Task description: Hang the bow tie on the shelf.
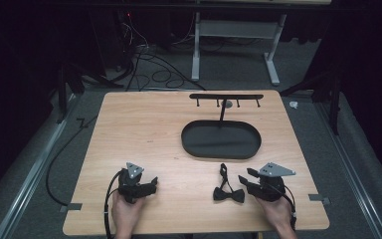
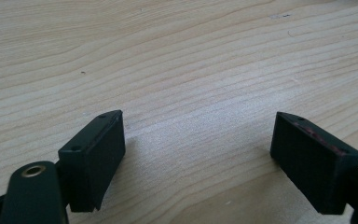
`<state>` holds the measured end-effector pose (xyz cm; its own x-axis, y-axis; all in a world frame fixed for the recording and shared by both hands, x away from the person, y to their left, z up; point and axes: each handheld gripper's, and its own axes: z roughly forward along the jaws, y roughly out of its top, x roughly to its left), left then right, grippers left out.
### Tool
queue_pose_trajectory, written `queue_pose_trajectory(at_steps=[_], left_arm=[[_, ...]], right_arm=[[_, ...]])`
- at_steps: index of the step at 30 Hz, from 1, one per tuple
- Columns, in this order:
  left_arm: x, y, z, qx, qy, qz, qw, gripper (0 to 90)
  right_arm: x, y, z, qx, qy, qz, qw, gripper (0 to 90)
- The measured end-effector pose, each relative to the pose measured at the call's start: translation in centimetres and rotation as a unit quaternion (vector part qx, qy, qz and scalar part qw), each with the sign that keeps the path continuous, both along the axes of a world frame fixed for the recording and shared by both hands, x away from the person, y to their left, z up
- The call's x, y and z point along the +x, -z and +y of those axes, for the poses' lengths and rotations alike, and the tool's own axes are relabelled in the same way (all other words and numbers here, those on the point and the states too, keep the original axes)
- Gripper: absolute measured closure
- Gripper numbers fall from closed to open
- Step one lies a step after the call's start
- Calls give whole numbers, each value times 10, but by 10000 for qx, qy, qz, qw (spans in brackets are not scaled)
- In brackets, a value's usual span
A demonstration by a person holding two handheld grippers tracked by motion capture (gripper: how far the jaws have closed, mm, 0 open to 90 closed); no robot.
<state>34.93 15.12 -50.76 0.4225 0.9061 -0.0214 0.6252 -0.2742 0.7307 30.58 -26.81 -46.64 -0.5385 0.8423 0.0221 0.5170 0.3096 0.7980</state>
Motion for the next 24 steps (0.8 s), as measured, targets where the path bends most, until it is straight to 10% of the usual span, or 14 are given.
queue_pose_trajectory(at_steps=[24], left_arm=[[0, 0, 0, 0, 7, 2, 10000, 183]], right_arm=[[4, 3, 33, 34, -452, 180, 9988, 597]])
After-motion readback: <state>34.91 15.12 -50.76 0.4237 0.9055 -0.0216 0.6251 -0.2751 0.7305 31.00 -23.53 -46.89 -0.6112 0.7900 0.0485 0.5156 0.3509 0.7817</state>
